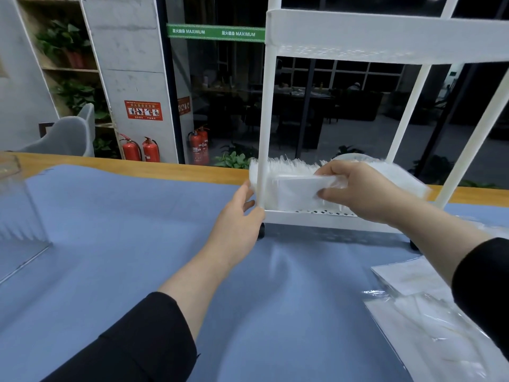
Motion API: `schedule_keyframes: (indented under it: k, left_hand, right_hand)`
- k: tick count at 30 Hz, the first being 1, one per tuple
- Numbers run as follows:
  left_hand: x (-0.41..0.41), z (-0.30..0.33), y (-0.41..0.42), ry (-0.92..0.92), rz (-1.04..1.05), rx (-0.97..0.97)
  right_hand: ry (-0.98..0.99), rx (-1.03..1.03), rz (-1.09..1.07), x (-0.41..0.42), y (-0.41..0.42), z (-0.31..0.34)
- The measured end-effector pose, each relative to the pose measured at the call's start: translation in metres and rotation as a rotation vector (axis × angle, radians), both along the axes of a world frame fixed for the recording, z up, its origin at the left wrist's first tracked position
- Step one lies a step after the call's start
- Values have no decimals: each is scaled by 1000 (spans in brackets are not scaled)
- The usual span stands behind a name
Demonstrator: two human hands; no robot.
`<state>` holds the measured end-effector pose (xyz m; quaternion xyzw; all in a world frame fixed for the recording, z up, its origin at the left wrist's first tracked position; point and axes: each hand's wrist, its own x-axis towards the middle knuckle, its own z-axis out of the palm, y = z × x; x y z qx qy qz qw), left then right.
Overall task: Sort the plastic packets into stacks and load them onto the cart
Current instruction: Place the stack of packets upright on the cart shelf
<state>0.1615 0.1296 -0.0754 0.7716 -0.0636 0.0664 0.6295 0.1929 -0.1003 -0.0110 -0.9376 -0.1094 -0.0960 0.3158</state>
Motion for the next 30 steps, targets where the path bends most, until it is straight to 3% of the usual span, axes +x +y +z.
schedule_keyframes:
  k: [5,12,23,30]
  left_hand:
    - [-1,0,0,-7,-2,-8]
    - [2,-1,0,-9,-11,-28]
    - [0,0,0,-25,-25,-40]
    - [-1,4,0,15,-44,-35]
  right_hand:
    - [-20,-23,26,-5,-3,3]
    - [-57,192,-42,-15,-21,11]
    - [-11,-112,30,-11,-6,21]
    - [-52,-115,-4,1,7,3]
